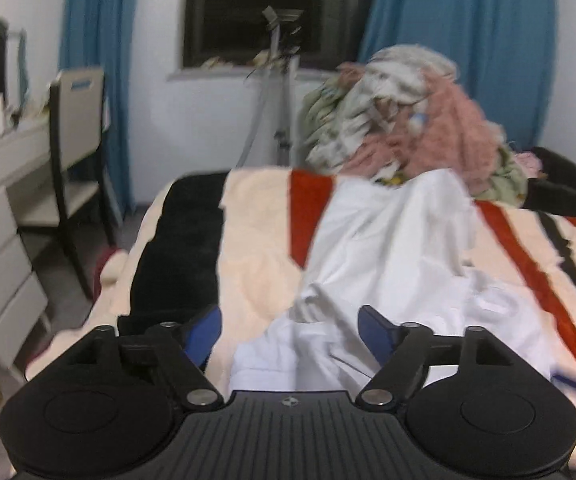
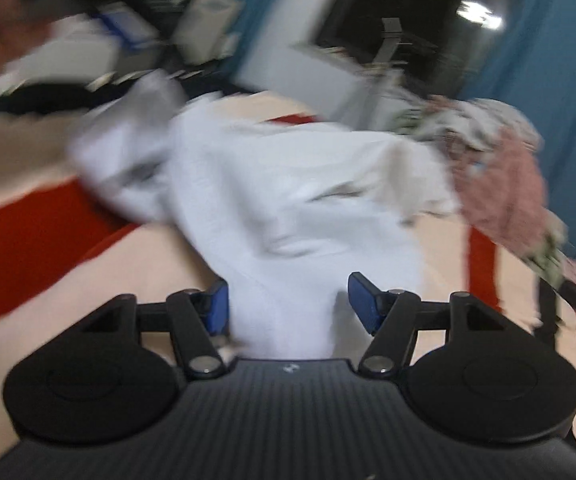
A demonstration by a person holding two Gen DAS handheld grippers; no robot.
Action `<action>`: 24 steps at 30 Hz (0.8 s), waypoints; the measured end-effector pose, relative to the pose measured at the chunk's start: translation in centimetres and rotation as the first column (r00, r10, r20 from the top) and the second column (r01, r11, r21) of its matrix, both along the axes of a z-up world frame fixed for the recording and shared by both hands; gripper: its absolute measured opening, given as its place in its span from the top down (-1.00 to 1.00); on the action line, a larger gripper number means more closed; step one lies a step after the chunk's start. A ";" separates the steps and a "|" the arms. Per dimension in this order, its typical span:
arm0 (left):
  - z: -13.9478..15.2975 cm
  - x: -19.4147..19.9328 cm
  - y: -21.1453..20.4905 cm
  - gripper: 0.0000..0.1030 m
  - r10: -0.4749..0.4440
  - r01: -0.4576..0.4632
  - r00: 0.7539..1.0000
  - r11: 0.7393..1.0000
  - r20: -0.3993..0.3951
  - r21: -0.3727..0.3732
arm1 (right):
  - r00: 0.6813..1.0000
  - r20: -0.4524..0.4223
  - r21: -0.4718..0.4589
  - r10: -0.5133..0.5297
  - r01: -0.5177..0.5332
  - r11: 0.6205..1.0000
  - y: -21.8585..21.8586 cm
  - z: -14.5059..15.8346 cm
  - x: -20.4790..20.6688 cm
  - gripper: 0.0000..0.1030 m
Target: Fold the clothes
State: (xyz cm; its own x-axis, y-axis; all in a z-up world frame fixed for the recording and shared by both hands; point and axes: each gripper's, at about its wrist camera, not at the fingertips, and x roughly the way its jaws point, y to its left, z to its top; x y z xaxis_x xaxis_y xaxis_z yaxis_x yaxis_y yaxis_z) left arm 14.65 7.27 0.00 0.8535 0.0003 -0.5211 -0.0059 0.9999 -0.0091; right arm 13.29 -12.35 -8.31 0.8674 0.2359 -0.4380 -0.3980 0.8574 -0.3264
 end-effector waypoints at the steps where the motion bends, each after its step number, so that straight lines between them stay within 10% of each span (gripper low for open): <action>1: 0.1 -0.9 -1.1 -0.59 -0.048 0.047 0.999 0.999 0.014 0.024 | 0.999 0.013 0.035 -0.042 0.042 0.998 -0.6 0.4 0.3 -0.23; 7: -2.1 -4.6 -9.4 -0.68 -0.341 0.329 0.940 0.911 0.007 0.247 | 0.975 -0.116 0.314 -0.192 0.219 0.924 -5.4 1.8 2.3 -0.23; 12: -7.5 -3.6 -14.9 -0.70 -0.386 0.347 0.922 0.803 -0.020 0.484 | 0.939 -0.281 0.455 -0.199 0.313 0.834 -7.7 0.7 3.7 -0.23; 19: -9.1 1.1 -15.1 -0.71 -0.139 0.049 0.981 0.855 0.138 0.517 | 0.921 -0.316 0.490 -0.227 0.363 0.793 -8.4 0.3 3.7 -0.23; 24: -9.3 1.7 -15.8 -0.72 -0.199 0.075 0.966 0.831 0.168 0.551 | 0.936 -0.276 0.502 -0.218 0.334 0.797 -8.1 0.9 3.0 -0.23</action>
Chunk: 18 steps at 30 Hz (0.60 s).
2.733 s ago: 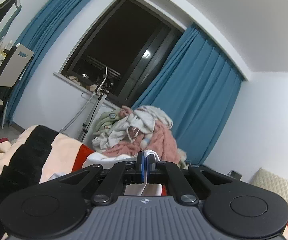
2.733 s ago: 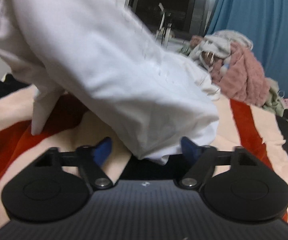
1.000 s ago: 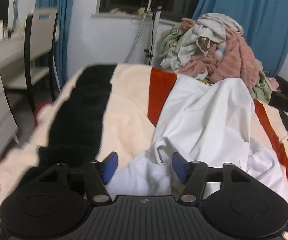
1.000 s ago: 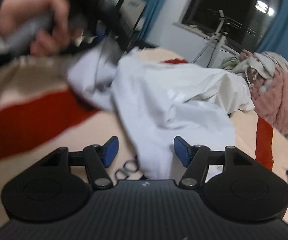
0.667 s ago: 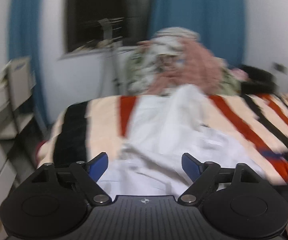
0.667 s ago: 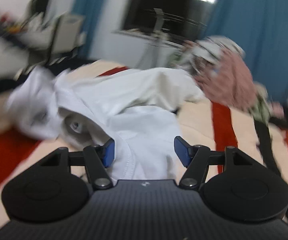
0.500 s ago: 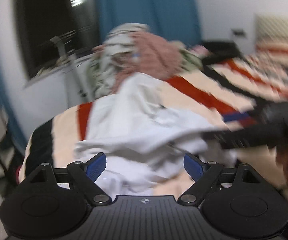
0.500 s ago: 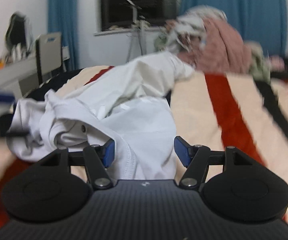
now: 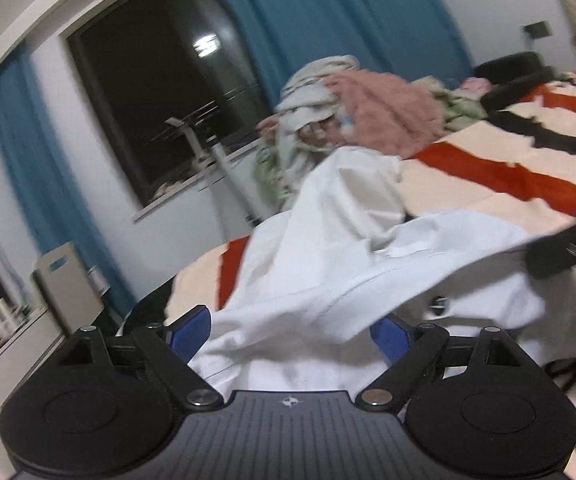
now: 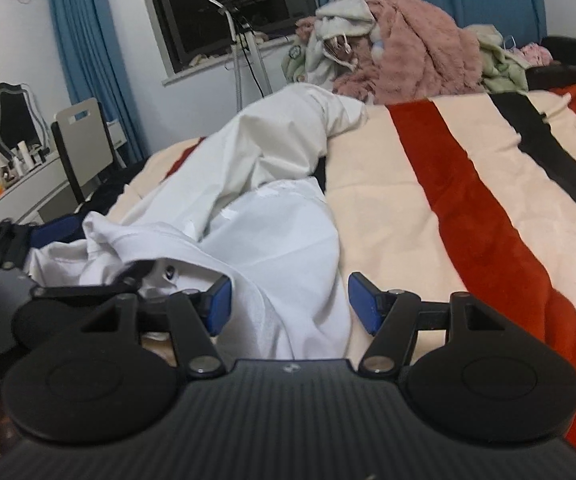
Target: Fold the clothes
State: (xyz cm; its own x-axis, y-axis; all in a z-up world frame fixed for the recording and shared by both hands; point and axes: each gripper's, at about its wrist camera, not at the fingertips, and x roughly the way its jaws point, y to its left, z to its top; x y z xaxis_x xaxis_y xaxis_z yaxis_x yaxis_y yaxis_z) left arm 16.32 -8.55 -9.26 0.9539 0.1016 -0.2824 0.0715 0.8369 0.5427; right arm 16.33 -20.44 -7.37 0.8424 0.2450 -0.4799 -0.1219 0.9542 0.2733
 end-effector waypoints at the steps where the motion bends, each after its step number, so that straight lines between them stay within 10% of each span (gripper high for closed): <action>1: -0.3 -0.1 -0.3 -0.73 -0.024 0.024 1.000 0.999 0.005 0.029 | 1.000 0.011 -0.007 0.003 -0.003 1.000 0.1 0.1 -0.2 -0.23; 5: -0.6 0.3 -1.3 -0.73 0.016 -0.021 0.997 0.998 0.074 0.064 | 0.999 0.038 -0.053 0.005 -0.003 0.999 0.7 0.5 -0.4 -0.23; 18: 7.2 -2.1 4.4 -0.80 0.221 -0.152 0.956 0.936 0.194 -0.317 | 0.998 0.059 -0.178 0.002 0.008 0.984 1.4 0.4 -1.4 -0.23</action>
State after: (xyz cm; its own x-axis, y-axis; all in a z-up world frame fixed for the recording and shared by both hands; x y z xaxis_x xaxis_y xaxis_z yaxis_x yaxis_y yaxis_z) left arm 14.21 -4.17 -2.06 0.9673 0.2287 -0.1093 -0.1955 0.9476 0.2528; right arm 14.94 -19.01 -6.92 0.8708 0.1571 -0.4658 -0.1295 0.9874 0.0910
